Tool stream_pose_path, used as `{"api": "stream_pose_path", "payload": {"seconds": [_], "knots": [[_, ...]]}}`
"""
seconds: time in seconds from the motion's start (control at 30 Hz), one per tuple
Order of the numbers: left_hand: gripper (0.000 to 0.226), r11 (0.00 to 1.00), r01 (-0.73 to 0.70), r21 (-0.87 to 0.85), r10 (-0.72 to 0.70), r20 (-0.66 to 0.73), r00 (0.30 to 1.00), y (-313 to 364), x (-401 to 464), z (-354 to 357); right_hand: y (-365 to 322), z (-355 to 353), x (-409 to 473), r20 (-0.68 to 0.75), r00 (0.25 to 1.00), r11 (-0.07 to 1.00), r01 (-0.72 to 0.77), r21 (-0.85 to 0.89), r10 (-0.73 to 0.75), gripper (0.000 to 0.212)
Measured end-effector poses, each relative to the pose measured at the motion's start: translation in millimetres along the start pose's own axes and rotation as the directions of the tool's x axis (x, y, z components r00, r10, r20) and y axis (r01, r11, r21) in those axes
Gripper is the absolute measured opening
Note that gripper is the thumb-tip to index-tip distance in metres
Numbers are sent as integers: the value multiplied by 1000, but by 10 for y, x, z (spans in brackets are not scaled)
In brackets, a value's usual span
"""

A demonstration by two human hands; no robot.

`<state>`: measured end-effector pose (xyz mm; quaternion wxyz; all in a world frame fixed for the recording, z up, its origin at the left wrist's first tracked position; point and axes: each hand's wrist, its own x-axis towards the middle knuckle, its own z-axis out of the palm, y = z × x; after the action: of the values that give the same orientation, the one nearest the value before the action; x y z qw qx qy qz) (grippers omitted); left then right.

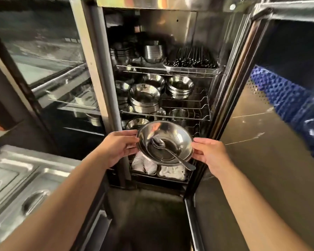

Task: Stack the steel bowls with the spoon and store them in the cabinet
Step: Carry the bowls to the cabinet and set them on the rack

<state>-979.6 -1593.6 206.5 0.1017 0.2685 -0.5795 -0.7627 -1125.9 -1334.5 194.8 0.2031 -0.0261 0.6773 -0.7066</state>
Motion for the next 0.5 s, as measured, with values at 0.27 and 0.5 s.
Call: {"api": "stream_pose_path", "payload": {"seconds": [0.27,0.5], "knots": [[27,1000,26,17,-28,157,987,243,1446,427,-307,-45,988,-167,986,999,18,-43,-25,36],[20,997,31,74,-48,248,968,634,2717,733,-597,153,1933,-343,938,994,1,-113,-40,31]]}}
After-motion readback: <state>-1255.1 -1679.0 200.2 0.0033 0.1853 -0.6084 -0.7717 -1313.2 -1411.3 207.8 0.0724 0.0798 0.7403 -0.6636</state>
